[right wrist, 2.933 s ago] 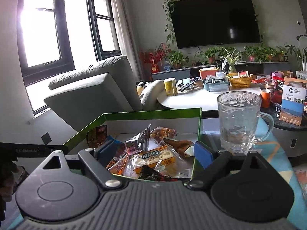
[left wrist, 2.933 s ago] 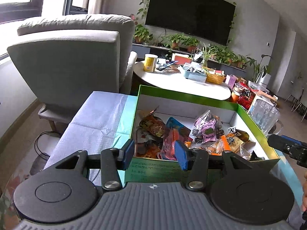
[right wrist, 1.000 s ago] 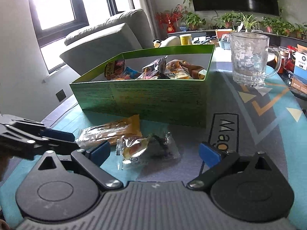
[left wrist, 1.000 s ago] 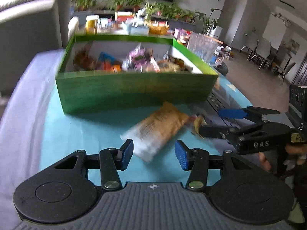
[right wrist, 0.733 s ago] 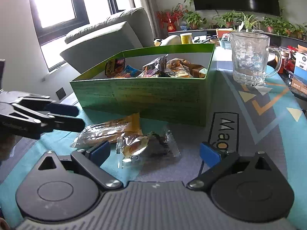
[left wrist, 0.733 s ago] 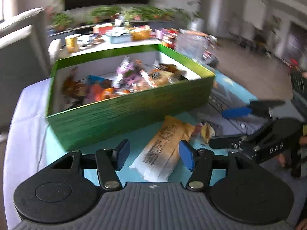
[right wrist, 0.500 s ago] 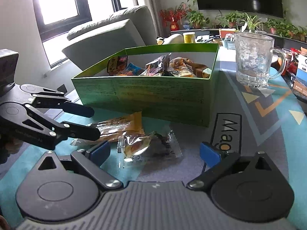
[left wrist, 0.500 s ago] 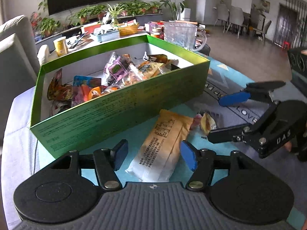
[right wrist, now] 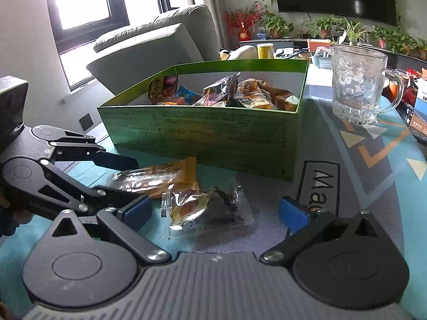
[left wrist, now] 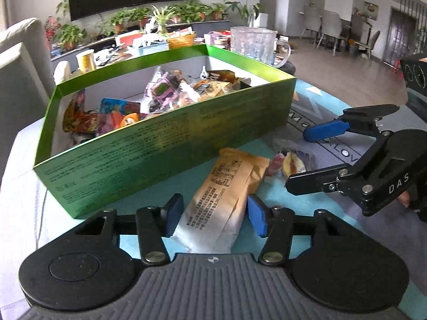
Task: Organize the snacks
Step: 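Grasp the tan wafer pack with the left tool while the right tool grasps the clear wrapped snack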
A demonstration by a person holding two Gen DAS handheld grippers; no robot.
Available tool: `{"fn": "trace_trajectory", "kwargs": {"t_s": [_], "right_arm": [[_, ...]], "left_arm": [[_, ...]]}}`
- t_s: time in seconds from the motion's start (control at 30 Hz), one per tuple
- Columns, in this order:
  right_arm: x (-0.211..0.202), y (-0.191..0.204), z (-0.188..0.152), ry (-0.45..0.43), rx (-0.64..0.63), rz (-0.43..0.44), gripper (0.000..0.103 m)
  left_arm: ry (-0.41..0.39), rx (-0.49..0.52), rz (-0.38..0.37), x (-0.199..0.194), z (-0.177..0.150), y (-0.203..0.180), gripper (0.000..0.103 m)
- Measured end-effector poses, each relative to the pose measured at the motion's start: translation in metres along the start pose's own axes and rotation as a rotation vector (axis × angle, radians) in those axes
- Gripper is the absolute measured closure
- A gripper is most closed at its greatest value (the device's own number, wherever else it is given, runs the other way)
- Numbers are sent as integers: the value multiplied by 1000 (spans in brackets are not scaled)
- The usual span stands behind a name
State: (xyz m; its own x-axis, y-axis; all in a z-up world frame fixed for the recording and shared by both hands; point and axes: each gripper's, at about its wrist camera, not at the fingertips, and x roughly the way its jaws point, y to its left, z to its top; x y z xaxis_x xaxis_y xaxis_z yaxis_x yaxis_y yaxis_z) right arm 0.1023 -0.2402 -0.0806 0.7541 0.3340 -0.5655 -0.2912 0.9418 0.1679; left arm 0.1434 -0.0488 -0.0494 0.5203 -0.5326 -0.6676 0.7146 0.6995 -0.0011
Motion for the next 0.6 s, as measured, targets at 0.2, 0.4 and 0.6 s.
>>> {"fn": "trace_trajectory", "kwargs": {"t_s": [0.2, 0.4, 0.6], "right_arm": [[7, 6, 3, 7, -8, -47, 42], [7, 14, 3, -5, -47, -50, 43], [1, 14, 3, -30, -7, -34, 43]], "left_arm": [[-26, -34, 80, -10, -10, -8, 56], [-49, -117, 129, -22, -10, 0, 56], [-81, -122, 135, -34, -5, -1, 75]]}}
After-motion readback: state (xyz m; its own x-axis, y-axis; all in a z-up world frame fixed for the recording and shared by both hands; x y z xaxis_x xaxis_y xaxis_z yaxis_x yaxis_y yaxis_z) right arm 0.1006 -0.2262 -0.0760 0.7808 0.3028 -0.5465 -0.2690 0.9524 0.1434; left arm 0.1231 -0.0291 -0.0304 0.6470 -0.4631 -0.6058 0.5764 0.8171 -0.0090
